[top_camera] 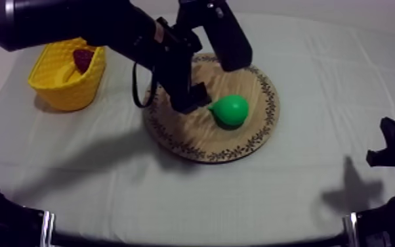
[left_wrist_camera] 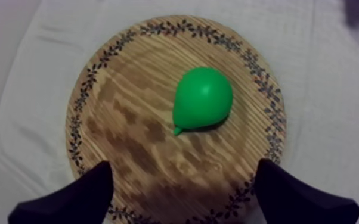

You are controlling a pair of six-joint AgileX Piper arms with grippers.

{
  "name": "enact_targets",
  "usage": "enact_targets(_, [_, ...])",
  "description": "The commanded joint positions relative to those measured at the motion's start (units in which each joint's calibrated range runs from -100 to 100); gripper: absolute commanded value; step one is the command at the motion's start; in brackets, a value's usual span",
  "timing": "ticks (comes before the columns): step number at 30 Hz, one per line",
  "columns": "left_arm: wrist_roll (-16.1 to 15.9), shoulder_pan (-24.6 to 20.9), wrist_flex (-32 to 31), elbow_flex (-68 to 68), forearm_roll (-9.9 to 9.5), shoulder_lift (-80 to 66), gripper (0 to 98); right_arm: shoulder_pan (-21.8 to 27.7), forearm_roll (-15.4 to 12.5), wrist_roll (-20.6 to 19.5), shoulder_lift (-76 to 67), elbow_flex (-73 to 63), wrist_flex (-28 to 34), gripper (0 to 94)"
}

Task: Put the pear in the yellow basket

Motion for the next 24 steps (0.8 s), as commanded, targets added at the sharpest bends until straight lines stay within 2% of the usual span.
enact_targets(1, [-1.16,-0.01,0.14,-0.18,0.29,0.17,91.8,0.01,0.00,0.00,0.01,0.05,-0.01,0.5])
enact_targets(9, [-2.12,0.32,-1.09,-1.29,0.78,2.15,94.6,0.01,0.00,0.00,0.01,0.05,-0.01,0.5])
enact_targets(17, [-5.13,0.40,-3.11,-1.23,1.49,6.08,95.8,0.01,0.00,0.00,0.01,0.05,-0.01,0.5])
enact_targets(24, [-6.23,0.60,-3.85,-4.60,1.70,10.85,95.8,0.01,0.00,0.00,0.01,0.05,-0.01,0.5])
